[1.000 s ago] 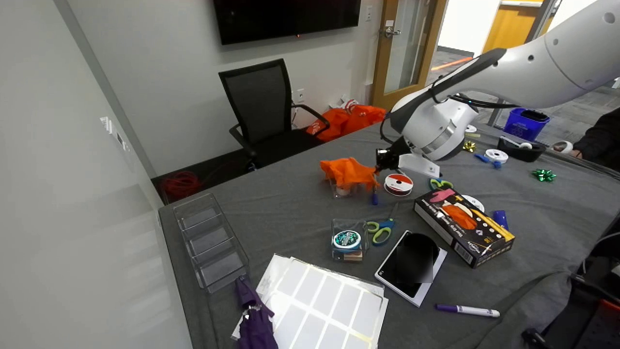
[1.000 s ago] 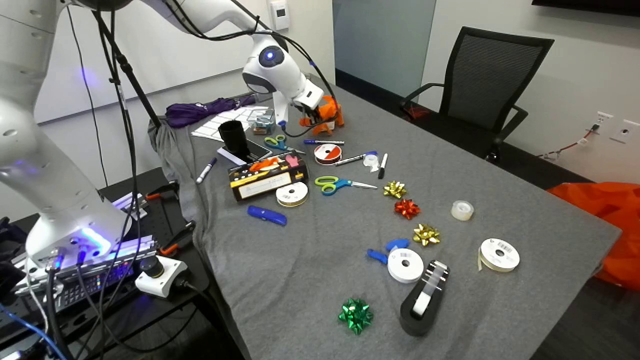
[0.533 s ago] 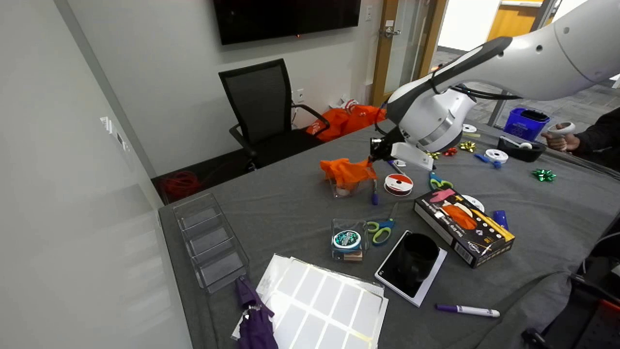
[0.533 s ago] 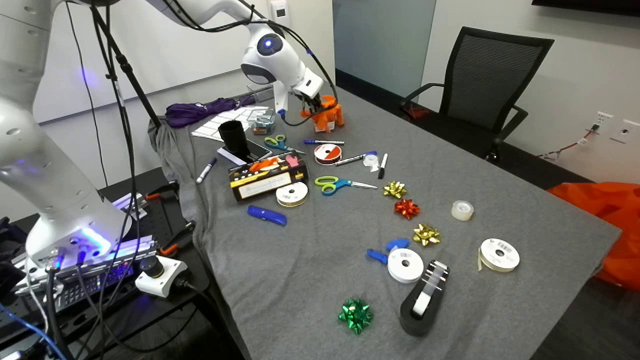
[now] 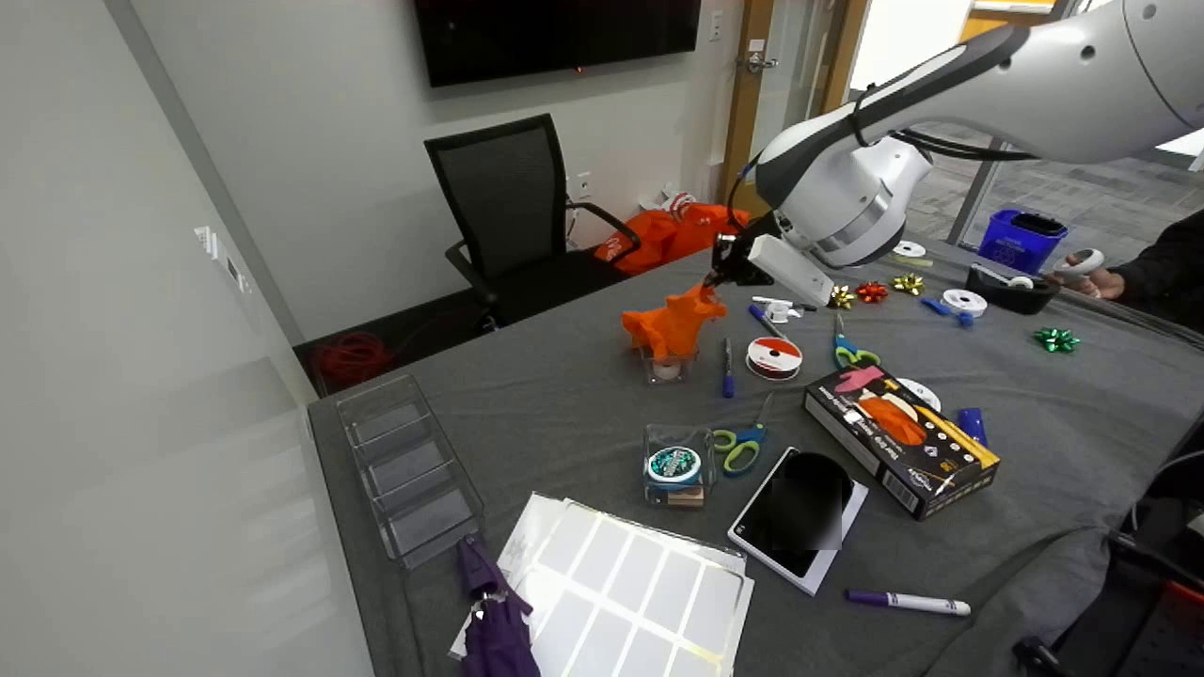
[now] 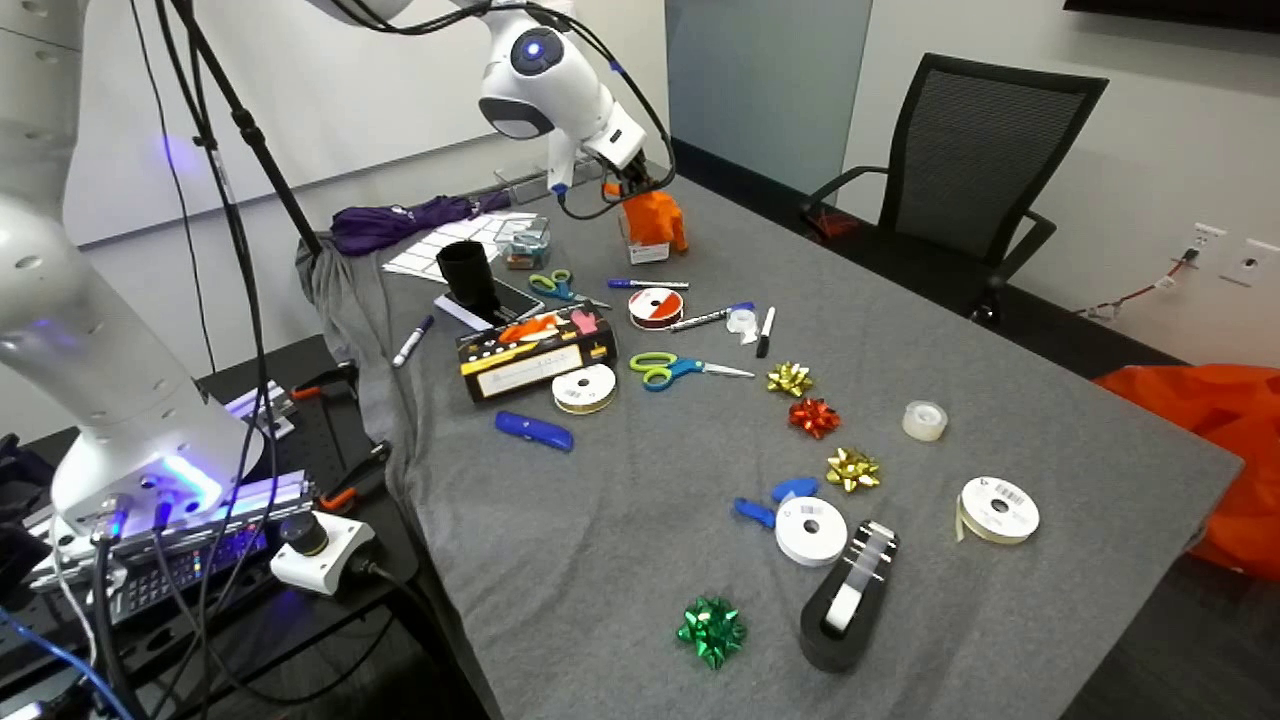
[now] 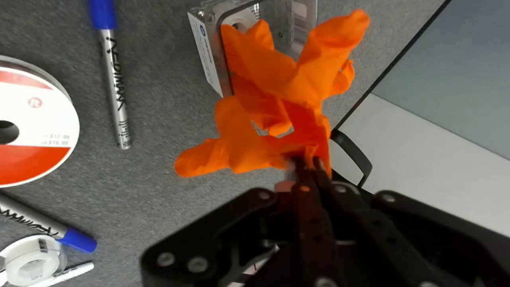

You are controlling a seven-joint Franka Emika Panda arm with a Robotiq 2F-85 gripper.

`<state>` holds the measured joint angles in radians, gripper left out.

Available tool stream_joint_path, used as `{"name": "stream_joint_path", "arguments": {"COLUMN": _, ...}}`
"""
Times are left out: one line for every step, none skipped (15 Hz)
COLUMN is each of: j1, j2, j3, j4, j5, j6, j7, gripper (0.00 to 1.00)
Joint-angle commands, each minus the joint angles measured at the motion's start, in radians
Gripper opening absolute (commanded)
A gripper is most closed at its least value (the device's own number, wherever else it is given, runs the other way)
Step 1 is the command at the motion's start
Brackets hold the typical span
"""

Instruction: Pick up an orange wipe and put it on the clear bowl

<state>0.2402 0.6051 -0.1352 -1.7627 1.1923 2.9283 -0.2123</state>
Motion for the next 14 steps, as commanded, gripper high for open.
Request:
{"name": "stream_joint_path", "arguments": {"j1": 0.022, "j2": 0.005, "j3": -0.034, "j4": -0.01, "j5": -0.049, "j6": -0.015, "j7": 0.082, "gripper": 0.0}}
{"name": "stream_joint_path", "arguments": {"j1": 0.028, "j2": 0.009, "j3": -0.041, "j4": -0.01, "j5": -0.062, "j6": -0.006, "j7": 0.1, "gripper": 0.27}}
{"name": "stream_joint_path", "arguments": {"j1": 0.029, "j2": 0.01, "j3": -0.044, "j4": -0.009, "j5": -0.071, "j6": -0.009, "j7": 0.111, "gripper": 0.29}}
{"name": "stream_joint_path", "arguments": {"j1": 0.032, "j2": 0.011, "j3": -0.049, "j4": -0.01, "j5": -0.083, "j6": -0.01, "j7": 0.127, "gripper": 0.34}}
{"name": "stream_joint_path", "arguments": {"j1": 0.033, "j2": 0.012, "j3": -0.051, "j4": -0.008, "j5": -0.089, "j6": -0.011, "j7": 0.136, "gripper": 0.42}}
{"name": "stream_joint_path", "arguments": {"j1": 0.034, "j2": 0.012, "j3": -0.053, "j4": -0.007, "j5": -0.098, "j6": -0.012, "j7": 0.146, "gripper": 0.49}}
{"name": "stream_joint_path", "arguments": {"j1": 0.032, "j2": 0.012, "j3": -0.051, "j4": -0.005, "j5": -0.1, "j6": -0.011, "j7": 0.147, "gripper": 0.57}}
{"name": "stream_joint_path", "arguments": {"j1": 0.032, "j2": 0.011, "j3": -0.051, "j4": -0.005, "j5": -0.104, "j6": -0.012, "j7": 0.151, "gripper": 0.63}}
{"name": "stream_joint_path", "arguments": {"j1": 0.03, "j2": 0.011, "j3": -0.049, "j4": -0.005, "j5": -0.106, "j6": -0.012, "j7": 0.15, "gripper": 0.71}}
{"name": "stream_joint_path", "arguments": {"j1": 0.03, "j2": 0.01, "j3": -0.048, "j4": -0.006, "j5": -0.107, "j6": -0.012, "j7": 0.15, "gripper": 0.77}}
{"name": "stream_joint_path", "arguments": {"j1": 0.028, "j2": 0.009, "j3": -0.045, "j4": -0.008, "j5": -0.105, "j6": -0.011, "j7": 0.14, "gripper": 0.85}}
{"name": "stream_joint_path", "arguments": {"j1": 0.026, "j2": 0.006, "j3": -0.041, "j4": -0.012, "j5": -0.104, "j6": -0.01, "j7": 0.127, "gripper": 0.91}}
{"name": "stream_joint_path", "arguments": {"j1": 0.021, "j2": 0.003, "j3": -0.034, "j4": -0.012, "j5": -0.098, "j6": -0.01, "j7": 0.112, "gripper": 0.99}}
{"name": "stream_joint_path", "arguments": {"j1": 0.017, "j2": 0.0, "j3": -0.029, "j4": -0.014, "j5": -0.094, "j6": -0.01, "j7": 0.099, "gripper": 1.0}}
